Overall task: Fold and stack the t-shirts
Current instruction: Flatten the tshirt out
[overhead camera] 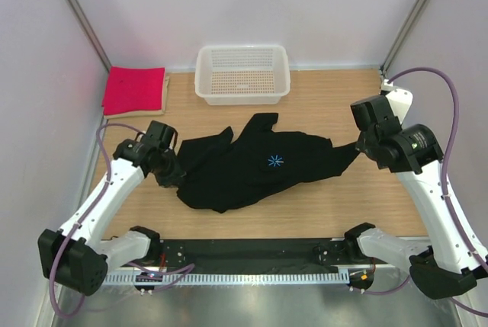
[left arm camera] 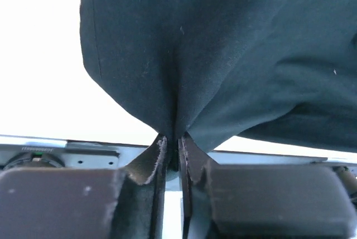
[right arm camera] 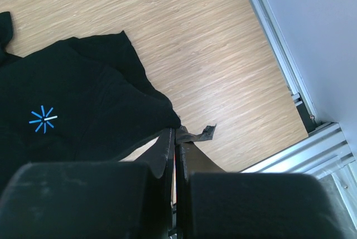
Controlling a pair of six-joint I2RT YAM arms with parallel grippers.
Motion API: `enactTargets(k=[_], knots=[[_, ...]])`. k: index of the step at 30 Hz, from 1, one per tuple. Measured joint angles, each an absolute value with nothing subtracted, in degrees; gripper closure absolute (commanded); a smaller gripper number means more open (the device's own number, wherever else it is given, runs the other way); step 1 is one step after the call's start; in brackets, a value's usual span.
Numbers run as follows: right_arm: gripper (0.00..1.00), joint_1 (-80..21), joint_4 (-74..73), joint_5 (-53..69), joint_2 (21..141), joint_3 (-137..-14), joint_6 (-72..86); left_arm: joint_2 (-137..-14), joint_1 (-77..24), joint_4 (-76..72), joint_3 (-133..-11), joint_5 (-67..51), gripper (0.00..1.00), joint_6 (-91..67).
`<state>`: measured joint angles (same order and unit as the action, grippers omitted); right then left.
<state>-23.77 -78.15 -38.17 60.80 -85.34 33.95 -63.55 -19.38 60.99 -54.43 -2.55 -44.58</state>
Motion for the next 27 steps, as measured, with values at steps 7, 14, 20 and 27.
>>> enactTargets(k=[7, 14, 20, 27], knots=[[0.99, -23.77, -78.17, -38.19, 60.80, -85.54, 33.15, -79.66, -19.35, 63.53, -68.42, 1.85, 0.93, -39.53], [0.99, -23.77, -78.13, -37.63, 61.76, -86.21, 32.42, -110.10, -19.77, 61.21, -94.91, 5.65, 0.40, -30.35], [0.99, -23.75, -78.13, -36.58, 62.54, -86.26, 31.81, -105.86, -19.75, 61.21, -91.53, 8.12, 0.25, -29.08], [0.99, -23.75, -78.11, -35.55, 62.65, -86.24, 31.55, -77.69, -19.75, 59.18, -69.67, 3.20, 0.44, -35.77]])
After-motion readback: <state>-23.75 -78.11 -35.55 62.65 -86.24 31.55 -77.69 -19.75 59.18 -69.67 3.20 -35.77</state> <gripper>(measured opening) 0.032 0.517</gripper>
